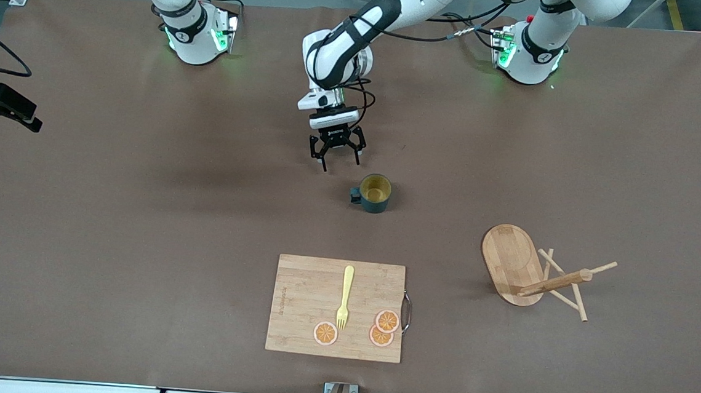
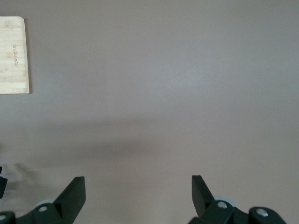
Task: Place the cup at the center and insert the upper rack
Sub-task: 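Lower the left gripper toward the teal mug handle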
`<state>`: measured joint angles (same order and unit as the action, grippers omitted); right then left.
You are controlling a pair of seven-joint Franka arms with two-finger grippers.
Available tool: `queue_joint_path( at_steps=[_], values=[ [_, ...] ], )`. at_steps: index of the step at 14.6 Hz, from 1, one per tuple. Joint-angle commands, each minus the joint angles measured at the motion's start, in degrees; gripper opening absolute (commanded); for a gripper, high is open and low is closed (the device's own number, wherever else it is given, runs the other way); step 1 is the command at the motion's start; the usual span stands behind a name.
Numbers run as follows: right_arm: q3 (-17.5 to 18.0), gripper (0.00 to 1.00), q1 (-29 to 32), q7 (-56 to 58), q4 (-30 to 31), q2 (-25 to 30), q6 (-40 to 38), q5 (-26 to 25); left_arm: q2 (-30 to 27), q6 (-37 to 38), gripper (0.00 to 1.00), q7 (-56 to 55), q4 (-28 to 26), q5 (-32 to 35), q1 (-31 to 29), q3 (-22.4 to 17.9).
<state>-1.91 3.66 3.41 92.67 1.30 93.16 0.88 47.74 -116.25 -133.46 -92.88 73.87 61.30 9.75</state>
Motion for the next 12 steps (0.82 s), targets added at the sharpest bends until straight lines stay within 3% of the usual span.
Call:
queue_joint_path(
  at_steps=[1, 12],
  values=[
    [-0.19, 1.00, -0.06, -0.07, 1.20, 1.34, 0.36, -0.71, 2.53, 3.48, 1.00, -0.22, 4.19, 3.03, 0.40, -0.35],
    [-0.19, 1.00, -0.06, -0.16, 0.93, 1.25, -0.52, -0.71, 5.69, 3.58, 0.97, 3.02, 6.12, 8.66, 0.22, -2.02]
  ],
)
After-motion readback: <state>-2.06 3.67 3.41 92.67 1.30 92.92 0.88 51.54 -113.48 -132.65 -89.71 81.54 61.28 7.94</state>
